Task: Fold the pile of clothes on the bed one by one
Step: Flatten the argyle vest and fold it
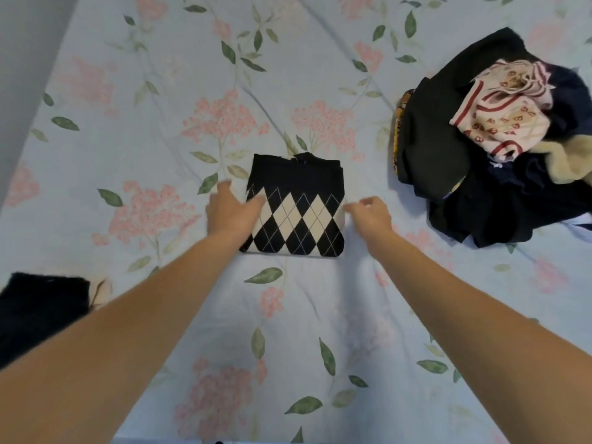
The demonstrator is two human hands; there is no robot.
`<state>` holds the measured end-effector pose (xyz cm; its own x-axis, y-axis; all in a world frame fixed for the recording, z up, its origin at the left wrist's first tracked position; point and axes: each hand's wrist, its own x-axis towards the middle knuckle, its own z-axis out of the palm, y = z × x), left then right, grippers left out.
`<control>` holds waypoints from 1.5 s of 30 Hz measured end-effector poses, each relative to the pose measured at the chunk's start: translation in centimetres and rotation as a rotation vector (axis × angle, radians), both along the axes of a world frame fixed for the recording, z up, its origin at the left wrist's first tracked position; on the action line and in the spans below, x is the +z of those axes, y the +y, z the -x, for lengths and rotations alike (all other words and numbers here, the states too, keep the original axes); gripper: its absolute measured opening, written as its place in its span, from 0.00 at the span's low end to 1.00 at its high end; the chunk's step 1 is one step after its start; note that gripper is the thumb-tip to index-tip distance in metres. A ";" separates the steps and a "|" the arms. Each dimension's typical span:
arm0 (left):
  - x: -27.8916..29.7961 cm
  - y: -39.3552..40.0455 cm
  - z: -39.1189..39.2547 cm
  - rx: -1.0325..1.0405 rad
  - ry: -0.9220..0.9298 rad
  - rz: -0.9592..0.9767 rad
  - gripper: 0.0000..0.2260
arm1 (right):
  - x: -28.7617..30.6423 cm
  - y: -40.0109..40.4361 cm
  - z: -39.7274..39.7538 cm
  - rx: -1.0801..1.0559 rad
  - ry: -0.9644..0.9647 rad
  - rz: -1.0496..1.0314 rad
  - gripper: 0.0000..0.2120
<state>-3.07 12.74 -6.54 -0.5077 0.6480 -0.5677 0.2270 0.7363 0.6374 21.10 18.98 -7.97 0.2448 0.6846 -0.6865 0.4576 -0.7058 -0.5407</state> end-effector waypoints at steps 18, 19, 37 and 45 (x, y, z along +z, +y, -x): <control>0.3 -9.7 4.0 0.189 -0.667 -0.066 0.16 | 1.9 -6.3 5.7 0.076 0.381 0.022 0.12; 1.2 -11.1 5.1 0.176 -0.655 -0.048 0.15 | 2.6 -7.8 6.6 0.083 0.398 0.017 0.11; 16.2 -39.0 28.4 0.493 -0.431 -0.259 0.16 | 14.8 -29.8 32.6 0.245 0.729 0.105 0.18; 4.5 -42.9 29.5 0.029 0.277 0.209 0.31 | 5.1 -35.2 35.3 0.507 0.299 -0.071 0.38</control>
<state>-32.57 -30.21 -2.00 -0.6779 0.5149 -0.5248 0.3471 0.8534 0.3890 -14.18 -16.21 -2.89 -0.3220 0.7126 -0.6233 0.5489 -0.3959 -0.7362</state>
